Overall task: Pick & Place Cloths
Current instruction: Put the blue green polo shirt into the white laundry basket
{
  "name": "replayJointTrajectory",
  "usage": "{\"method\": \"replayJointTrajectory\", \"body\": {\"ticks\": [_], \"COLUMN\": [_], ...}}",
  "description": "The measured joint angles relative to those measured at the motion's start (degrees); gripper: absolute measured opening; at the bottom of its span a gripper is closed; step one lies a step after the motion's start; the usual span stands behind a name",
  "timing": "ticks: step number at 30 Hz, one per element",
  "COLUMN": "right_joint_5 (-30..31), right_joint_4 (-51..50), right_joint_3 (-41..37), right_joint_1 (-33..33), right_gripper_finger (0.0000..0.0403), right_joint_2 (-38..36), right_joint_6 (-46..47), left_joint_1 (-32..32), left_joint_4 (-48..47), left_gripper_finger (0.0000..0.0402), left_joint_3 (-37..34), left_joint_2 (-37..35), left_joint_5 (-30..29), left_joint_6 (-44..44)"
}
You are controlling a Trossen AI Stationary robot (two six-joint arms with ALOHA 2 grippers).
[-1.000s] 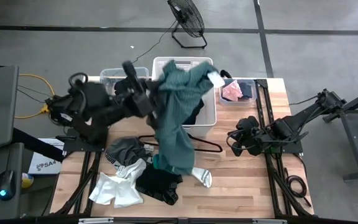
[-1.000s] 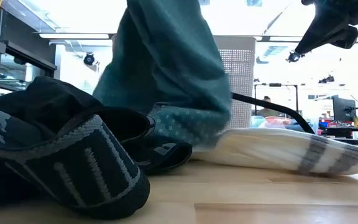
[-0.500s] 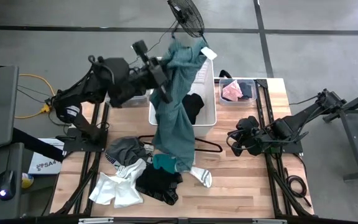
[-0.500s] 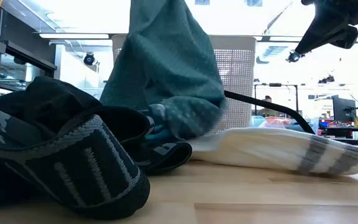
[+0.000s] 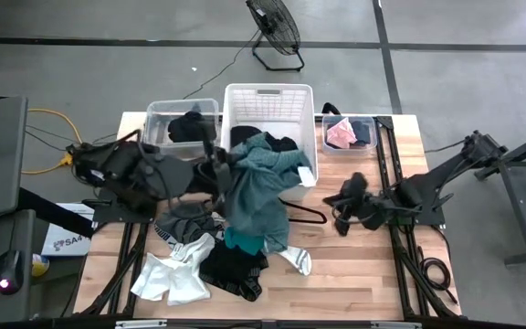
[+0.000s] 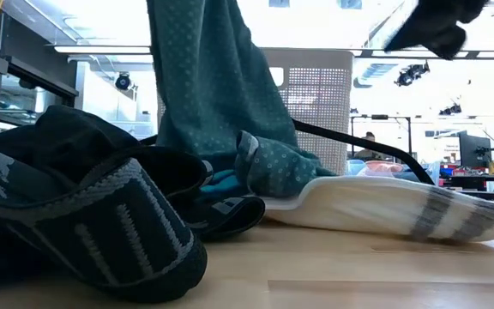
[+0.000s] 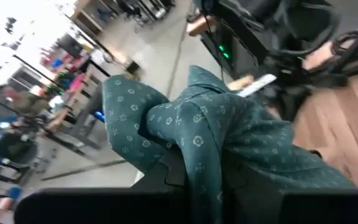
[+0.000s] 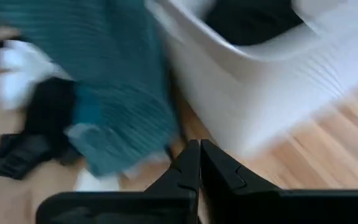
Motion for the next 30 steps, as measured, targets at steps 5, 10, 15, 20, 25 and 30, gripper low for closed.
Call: {"method": "replayJointTrajectory", "body": {"ticks": [5, 10, 15, 20, 25, 30], "right_joint_5": [0.1, 0.1, -2.0, -2.9, -4.4, -2.6], "right_joint_4": [27.6, 42.7, 50.0, 62.4, 76.1, 83.5], "right_joint_3": [-2.1, -2.1, -2.1, -2.1, -2.1, -2.1], "right_joint_1": [2.0, 0.9, -2.0, -3.8, -5.0, -5.0], "right_gripper_finger": [0.0004, 0.0014, 0.0067, 0.0158, 0.0256, 0.0327], "right_joint_2": [8.5, 19.3, 28.2, 33.6, 37.3, 40.1], "right_joint_6": [-23.2, -38.3, -40.0, -43.2, -49.9, -57.6], "left_joint_1": [-0.6, -0.5, -0.5, -0.5, -0.5, -0.5], "left_joint_4": [3.3, 3.6, 5.3, 5.6, 8.5, 15.3], "left_gripper_finger": [0.0021, 0.0021, 0.0021, 0.0021, 0.0021, 0.0021], "left_joint_3": [0.0, 0.0, 0.0, 0.0, 0.0, 0.0], "left_joint_2": [-0.4, -0.5, -0.5, -0.5, -0.5, -0.5], "left_joint_5": [-1.7, -1.7, -1.7, -1.7, -1.3, -0.9], "left_joint_6": [2.4, 2.9, 3.6, 3.6, 4.6, 10.0]}}
